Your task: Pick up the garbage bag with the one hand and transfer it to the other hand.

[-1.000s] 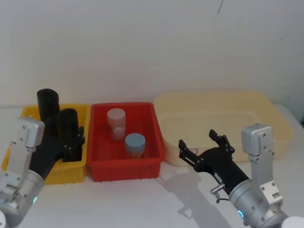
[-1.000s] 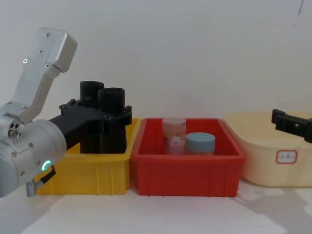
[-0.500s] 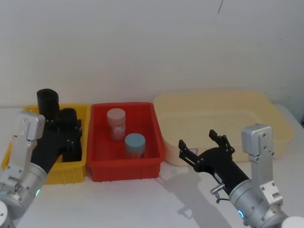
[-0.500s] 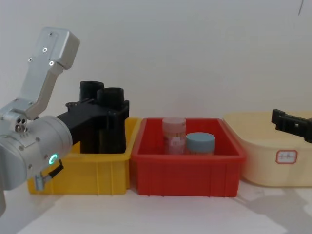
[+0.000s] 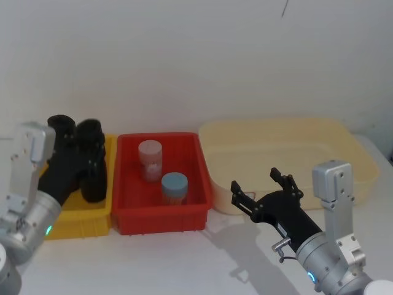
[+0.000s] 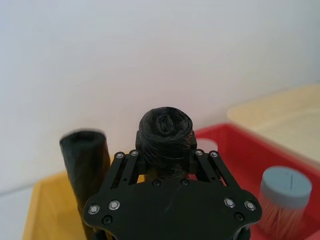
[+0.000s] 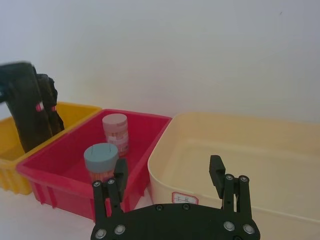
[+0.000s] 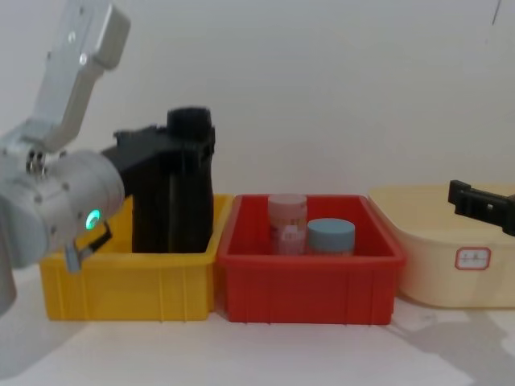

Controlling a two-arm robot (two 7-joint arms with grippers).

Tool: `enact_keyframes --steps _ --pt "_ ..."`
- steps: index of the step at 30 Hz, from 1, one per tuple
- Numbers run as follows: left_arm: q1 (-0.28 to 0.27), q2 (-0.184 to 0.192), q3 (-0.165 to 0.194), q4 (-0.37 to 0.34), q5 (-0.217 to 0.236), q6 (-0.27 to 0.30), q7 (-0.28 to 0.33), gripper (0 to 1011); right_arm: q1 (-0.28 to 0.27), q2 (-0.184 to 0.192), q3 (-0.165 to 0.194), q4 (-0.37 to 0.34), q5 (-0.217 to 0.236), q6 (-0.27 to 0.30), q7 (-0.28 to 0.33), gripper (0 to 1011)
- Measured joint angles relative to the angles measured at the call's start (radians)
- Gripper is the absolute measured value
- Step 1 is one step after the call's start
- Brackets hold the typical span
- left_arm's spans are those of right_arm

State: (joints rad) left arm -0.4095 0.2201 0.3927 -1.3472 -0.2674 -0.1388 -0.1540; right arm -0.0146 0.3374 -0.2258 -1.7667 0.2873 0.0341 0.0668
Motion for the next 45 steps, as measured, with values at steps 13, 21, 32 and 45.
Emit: enact_keyframes --steps 13,21,32,45 --pt "-0.081 0.002 0.007 -0.079 -0.017 0.051 -0.086 371 0.000 0.000 0.000 0.000 0.000 0.000 0.000 1001" --pt "-0.158 -0.026 0.032 -0.059 -0.041 0.075 -0.172 371 0.000 0.000 0.000 0.000 0.000 0.000 0.000 1001" --pt "-0.264 -0.094 0.092 0.059 -0.077 0.081 -0.289 371 0.000 0.000 0.000 0.000 0.000 0.000 0.000 1001" --pt "-0.385 -0.226 0.167 0.303 -0.133 0.048 -0.437 371 0.000 0.000 0.000 0.000 0.000 0.000 0.000 1001"
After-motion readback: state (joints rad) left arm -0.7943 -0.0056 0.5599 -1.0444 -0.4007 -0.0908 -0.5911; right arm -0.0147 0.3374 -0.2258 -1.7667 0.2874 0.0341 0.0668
